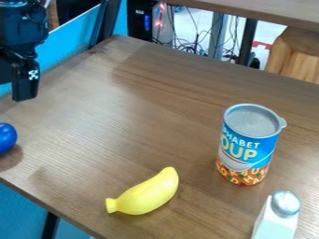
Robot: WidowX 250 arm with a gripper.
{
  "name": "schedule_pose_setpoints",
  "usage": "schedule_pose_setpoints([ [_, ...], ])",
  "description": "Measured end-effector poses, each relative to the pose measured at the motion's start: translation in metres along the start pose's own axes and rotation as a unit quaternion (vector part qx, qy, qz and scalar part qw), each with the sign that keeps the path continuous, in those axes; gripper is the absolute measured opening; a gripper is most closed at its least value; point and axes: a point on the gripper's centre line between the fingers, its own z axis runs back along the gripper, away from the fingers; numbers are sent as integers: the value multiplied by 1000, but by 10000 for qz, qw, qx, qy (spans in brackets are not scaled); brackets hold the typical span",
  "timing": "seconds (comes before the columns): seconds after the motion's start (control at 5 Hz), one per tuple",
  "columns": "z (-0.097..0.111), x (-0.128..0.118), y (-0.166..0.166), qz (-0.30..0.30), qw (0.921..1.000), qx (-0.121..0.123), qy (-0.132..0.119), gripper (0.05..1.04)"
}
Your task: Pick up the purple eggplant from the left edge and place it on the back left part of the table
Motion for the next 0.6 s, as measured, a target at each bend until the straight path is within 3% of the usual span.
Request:
schedule_pose_setpoints([
  [0.2,-7,-1,-2,-15,9999,-88,96,1001],
  [0.6,-5,-37,-2,-294,9994,-86,130,1001],
])
